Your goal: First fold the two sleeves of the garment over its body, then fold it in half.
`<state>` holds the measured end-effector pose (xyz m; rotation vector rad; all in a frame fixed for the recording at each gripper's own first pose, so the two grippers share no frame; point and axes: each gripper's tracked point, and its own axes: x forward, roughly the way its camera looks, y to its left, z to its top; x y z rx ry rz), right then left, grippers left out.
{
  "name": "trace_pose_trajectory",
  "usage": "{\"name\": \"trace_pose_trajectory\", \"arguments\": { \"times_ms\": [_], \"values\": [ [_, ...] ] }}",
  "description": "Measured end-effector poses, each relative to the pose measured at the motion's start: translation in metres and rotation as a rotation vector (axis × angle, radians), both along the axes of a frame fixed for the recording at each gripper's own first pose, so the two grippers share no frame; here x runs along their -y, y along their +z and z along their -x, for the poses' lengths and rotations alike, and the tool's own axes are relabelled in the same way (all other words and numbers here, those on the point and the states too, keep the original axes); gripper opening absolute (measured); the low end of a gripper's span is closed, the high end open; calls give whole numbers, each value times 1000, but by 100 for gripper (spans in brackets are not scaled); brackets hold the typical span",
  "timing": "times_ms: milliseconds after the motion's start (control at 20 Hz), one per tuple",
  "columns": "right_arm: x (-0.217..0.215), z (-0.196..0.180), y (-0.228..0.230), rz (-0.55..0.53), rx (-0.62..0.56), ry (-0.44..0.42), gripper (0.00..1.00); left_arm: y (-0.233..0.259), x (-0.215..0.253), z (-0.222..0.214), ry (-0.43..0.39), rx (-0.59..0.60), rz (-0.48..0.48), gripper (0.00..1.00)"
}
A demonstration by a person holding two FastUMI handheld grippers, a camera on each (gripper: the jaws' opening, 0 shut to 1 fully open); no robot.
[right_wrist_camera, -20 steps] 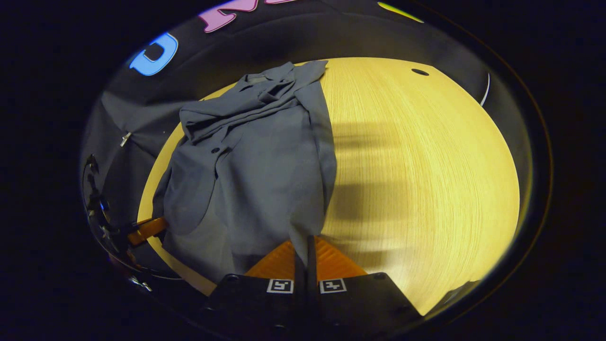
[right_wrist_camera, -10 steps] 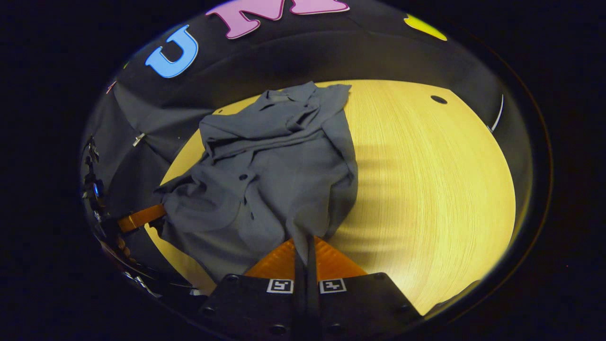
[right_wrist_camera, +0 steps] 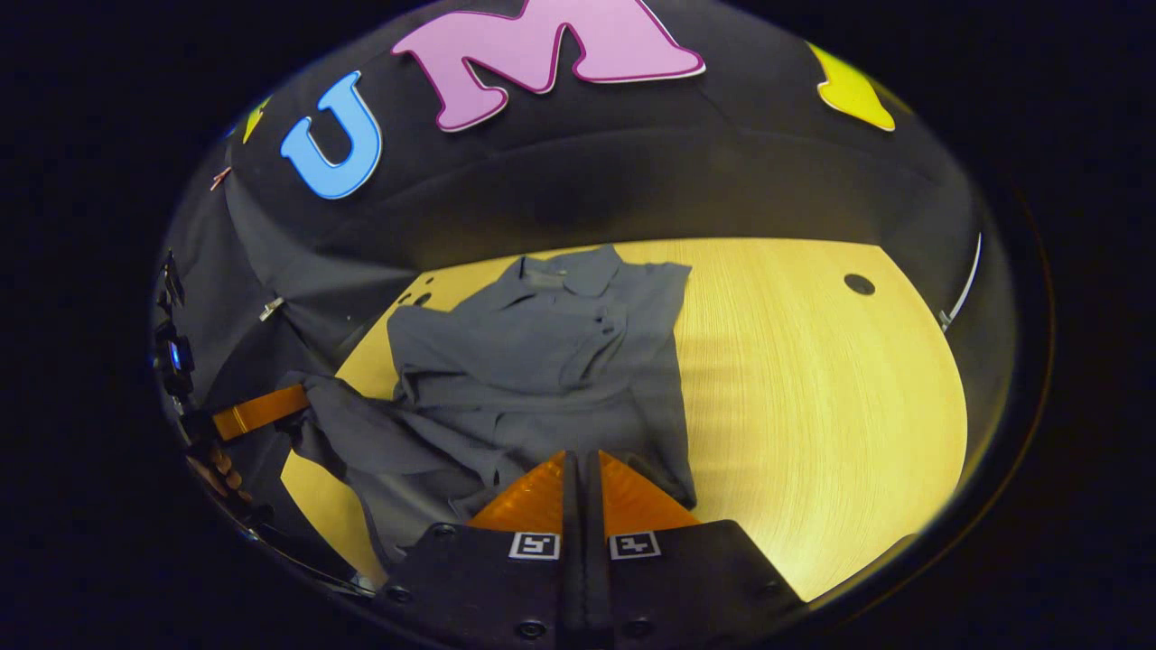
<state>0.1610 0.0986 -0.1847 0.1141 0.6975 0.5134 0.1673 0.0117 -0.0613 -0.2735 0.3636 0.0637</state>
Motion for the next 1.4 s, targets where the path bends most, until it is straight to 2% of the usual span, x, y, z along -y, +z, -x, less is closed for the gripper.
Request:
{"name": "trace_pose_trajectory", "arguments": {
  "times_ms": [400,650,950,1250,1350,1400],
  "values": [
    [-22,-87,41,-68,114,-63,5,62,-18,-86,28,131,27,5],
    [-37,-153,53,-76,196,-107,5,80,-40,-154,61,185,45,5],
    [-42,-217,40,-74,243,-186,5,62,-70,-232,105,182,64,5],
    [-43,-258,8,-8,275,-247,5,13,-69,-283,70,125,14,5],
    [-41,-266,10,19,317,-264,5,6,-73,-289,64,113,-38,9],
    [-39,-268,14,34,342,-272,8,1,-74,-289,54,93,-68,24]
  ]
}}
